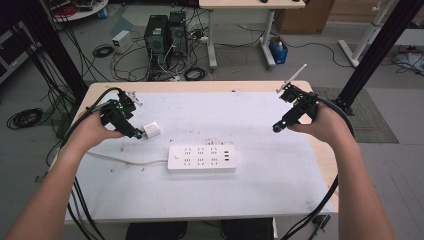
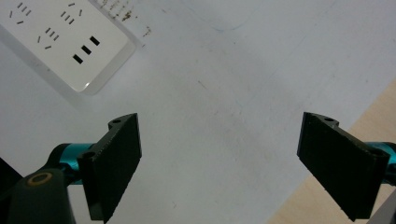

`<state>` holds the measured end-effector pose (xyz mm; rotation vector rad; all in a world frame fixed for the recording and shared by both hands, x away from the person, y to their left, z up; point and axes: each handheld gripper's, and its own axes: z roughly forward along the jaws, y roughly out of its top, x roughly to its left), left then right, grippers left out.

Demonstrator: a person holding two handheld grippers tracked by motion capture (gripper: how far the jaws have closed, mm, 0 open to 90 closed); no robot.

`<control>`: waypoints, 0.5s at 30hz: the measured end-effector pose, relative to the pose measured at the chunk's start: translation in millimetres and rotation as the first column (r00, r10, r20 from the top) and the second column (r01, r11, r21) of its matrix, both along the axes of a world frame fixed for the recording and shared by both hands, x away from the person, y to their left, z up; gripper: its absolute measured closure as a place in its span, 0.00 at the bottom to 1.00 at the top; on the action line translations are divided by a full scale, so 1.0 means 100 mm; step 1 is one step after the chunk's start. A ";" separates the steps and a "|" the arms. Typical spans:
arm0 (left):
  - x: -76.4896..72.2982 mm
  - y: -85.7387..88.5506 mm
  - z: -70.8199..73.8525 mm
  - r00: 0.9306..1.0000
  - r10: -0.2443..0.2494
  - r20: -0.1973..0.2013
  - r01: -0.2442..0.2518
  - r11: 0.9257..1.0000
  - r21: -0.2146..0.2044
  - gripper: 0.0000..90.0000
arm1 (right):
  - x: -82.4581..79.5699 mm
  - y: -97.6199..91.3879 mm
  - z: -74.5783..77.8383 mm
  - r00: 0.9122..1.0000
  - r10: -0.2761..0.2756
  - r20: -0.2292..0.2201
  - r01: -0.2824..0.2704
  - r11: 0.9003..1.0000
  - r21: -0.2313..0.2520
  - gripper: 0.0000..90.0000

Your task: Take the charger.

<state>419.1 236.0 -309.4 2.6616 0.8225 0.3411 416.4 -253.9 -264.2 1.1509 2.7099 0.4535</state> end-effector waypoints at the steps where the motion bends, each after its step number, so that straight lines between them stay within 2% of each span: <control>1: 0.00 0.00 0.00 1.000 0.000 0.000 0.000 1.000 0.000 0.23 | 0.00 0.00 0.00 1.000 0.000 0.000 0.000 1.000 0.000 0.15; 3: 0.01 0.00 -0.01 1.000 0.016 0.004 -0.016 1.000 -0.019 0.23 | 0.01 0.02 0.00 1.000 0.005 0.001 -0.005 1.000 -0.002 0.15; 5: 0.03 0.02 0.02 1.000 0.004 -0.004 -0.004 1.000 0.001 0.23 | 0.02 0.02 0.00 1.000 0.002 0.002 -0.002 1.000 0.006 0.15; 15: 0.09 -0.03 0.05 1.000 0.002 -0.003 -0.002 1.000 0.010 0.23 | 0.05 0.02 -0.01 1.000 0.008 0.000 -0.008 1.000 0.006 0.15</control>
